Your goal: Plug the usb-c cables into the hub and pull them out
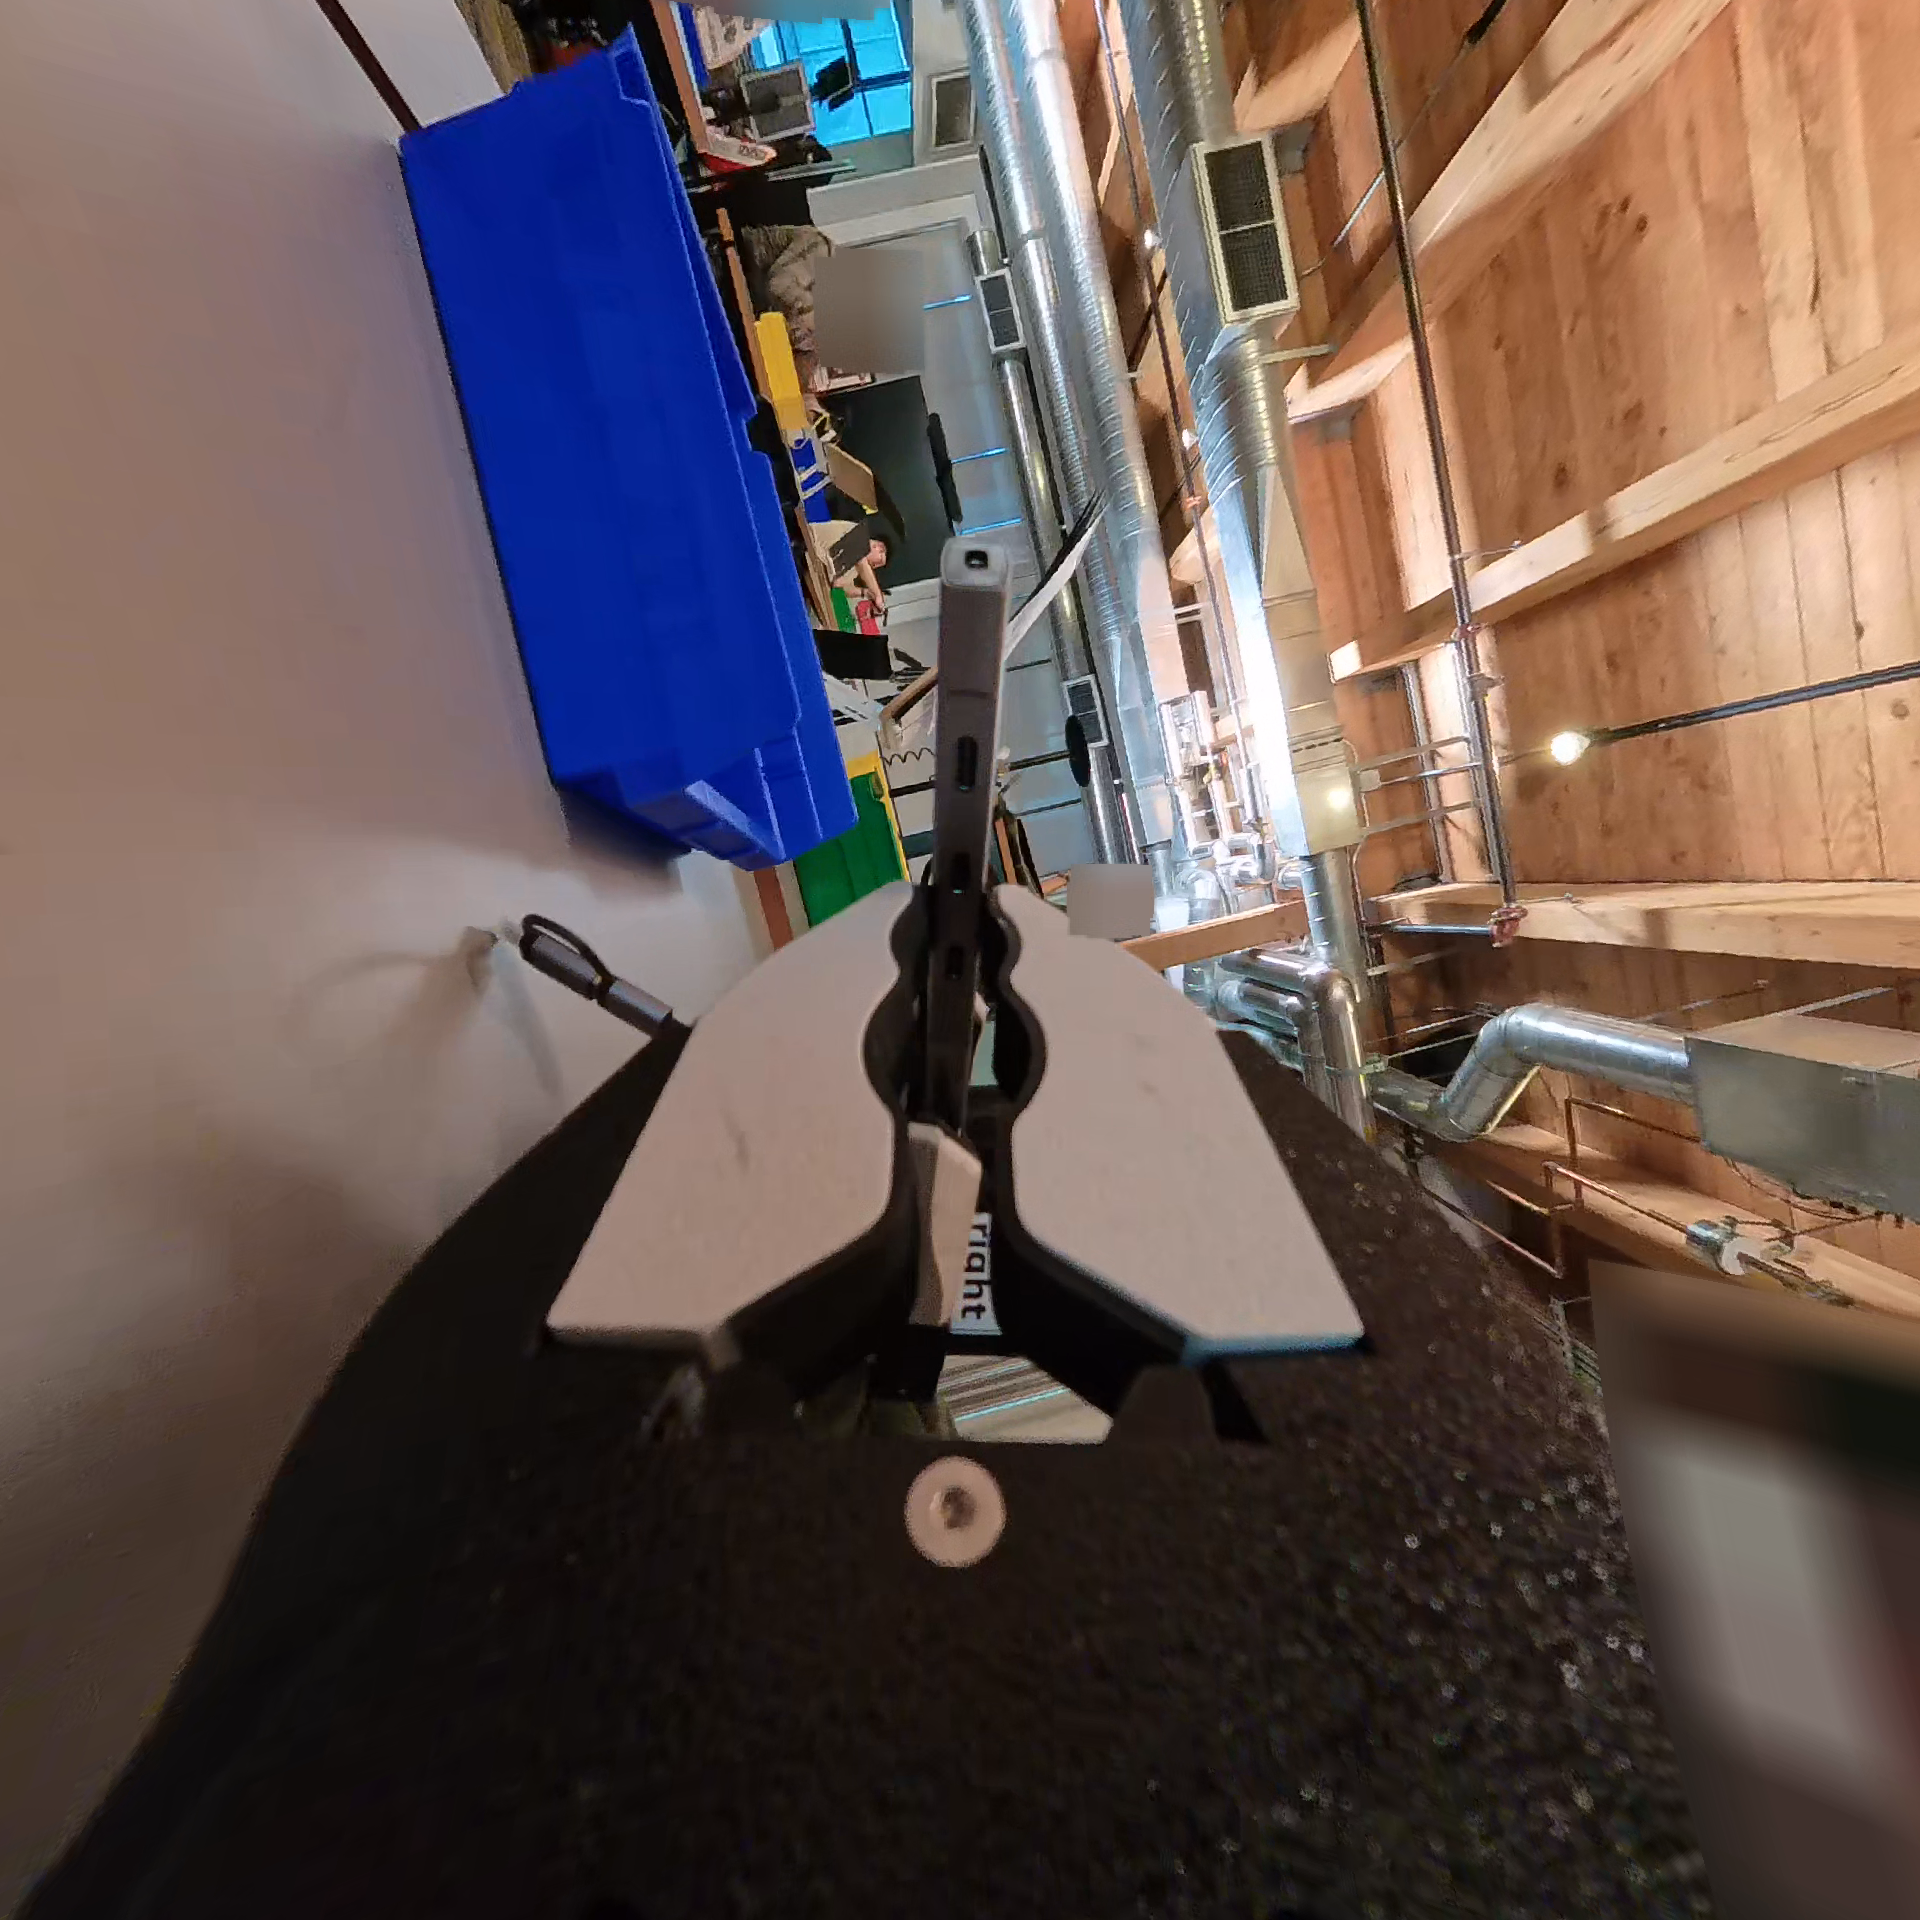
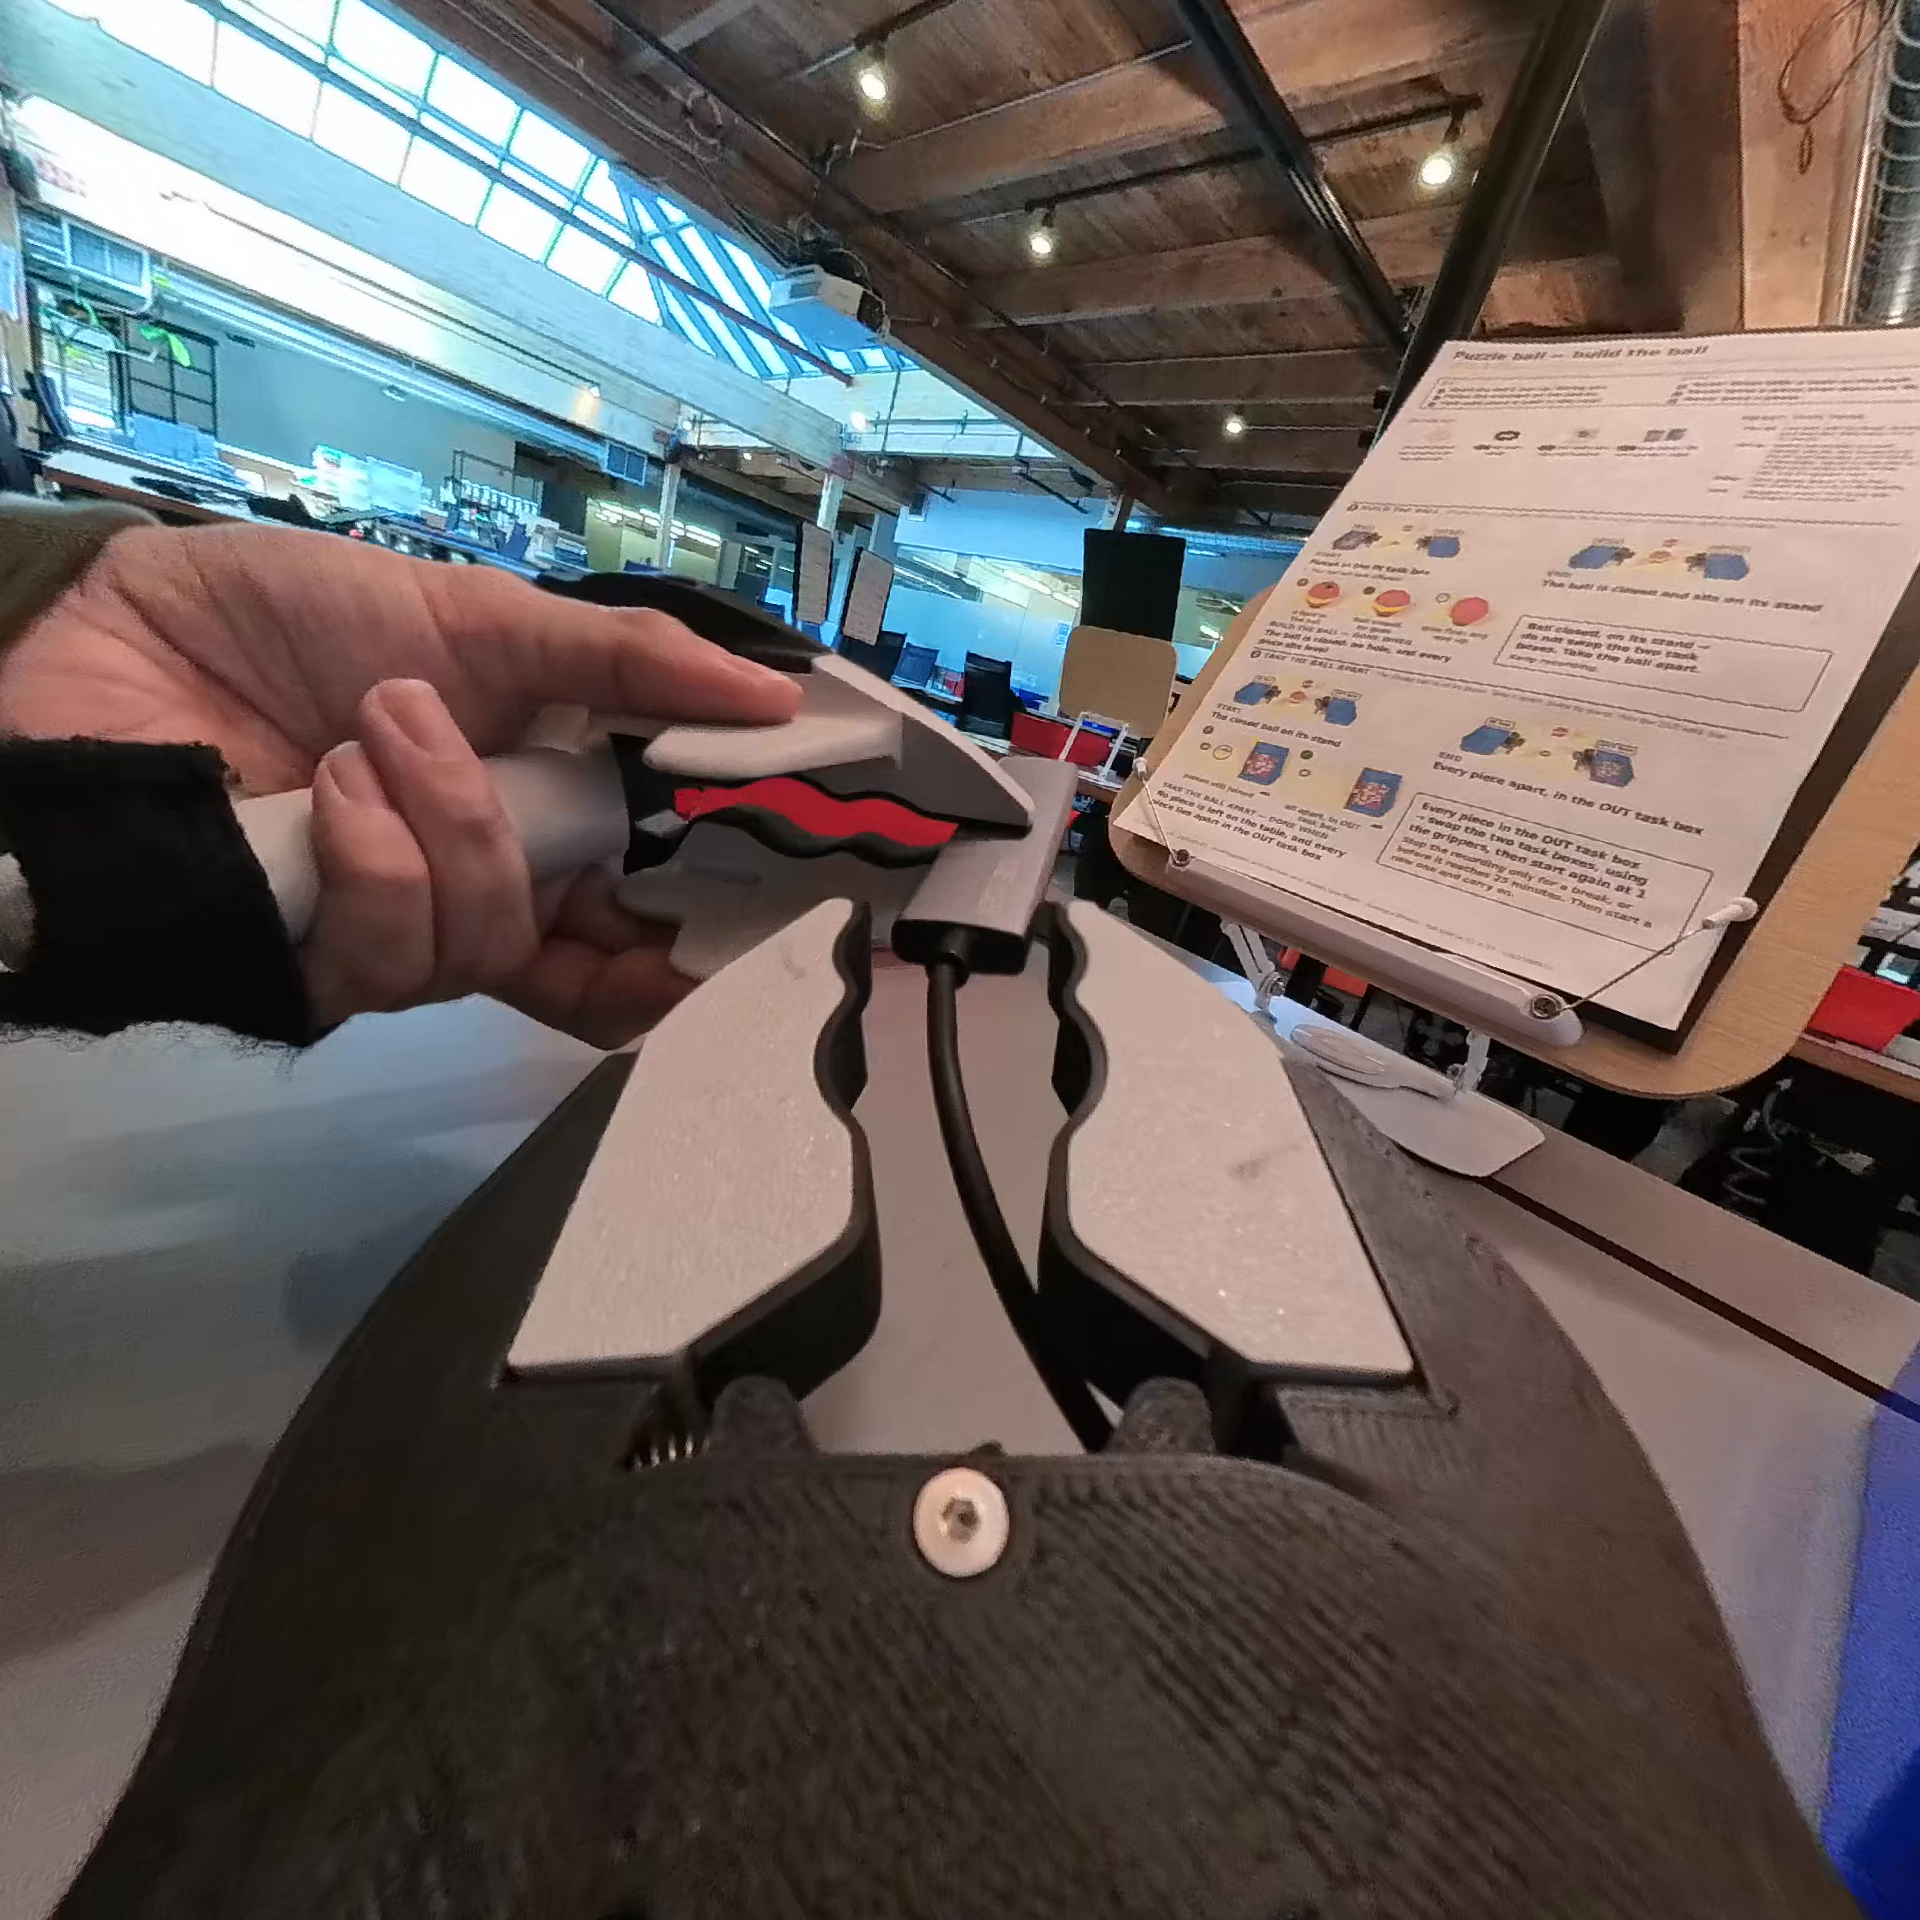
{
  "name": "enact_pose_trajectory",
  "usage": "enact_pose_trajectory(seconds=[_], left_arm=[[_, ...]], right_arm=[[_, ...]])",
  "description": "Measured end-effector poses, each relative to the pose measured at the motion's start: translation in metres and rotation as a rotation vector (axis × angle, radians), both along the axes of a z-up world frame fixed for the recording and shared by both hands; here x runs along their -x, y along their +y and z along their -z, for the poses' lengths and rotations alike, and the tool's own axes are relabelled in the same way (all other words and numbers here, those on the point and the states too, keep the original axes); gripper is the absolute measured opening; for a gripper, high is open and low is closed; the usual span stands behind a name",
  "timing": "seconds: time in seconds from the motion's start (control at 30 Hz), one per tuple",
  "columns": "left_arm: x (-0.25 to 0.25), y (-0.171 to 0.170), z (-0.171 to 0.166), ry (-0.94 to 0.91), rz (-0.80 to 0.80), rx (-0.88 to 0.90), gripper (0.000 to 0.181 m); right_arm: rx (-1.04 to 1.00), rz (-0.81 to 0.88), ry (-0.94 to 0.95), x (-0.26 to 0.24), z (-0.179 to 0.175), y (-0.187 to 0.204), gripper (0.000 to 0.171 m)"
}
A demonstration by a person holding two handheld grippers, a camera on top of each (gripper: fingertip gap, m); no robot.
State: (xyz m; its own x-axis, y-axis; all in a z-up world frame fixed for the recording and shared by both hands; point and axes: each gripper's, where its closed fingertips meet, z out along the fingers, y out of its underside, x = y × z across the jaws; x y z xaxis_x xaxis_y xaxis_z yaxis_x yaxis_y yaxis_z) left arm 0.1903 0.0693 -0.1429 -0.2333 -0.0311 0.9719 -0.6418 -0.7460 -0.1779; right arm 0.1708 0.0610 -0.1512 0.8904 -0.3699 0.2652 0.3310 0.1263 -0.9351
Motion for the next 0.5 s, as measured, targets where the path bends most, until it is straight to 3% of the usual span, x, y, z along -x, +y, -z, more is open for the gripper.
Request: enact_pose_trajectory(seconds=[0.5], left_arm=[[-0.0062, -0.0053, 0.0021, 0.019, -0.075, -0.032, 0.009]], right_arm=[[-0.006, 0.048, 0.026, -0.008, -0.0001, -0.0026, 0.027]])
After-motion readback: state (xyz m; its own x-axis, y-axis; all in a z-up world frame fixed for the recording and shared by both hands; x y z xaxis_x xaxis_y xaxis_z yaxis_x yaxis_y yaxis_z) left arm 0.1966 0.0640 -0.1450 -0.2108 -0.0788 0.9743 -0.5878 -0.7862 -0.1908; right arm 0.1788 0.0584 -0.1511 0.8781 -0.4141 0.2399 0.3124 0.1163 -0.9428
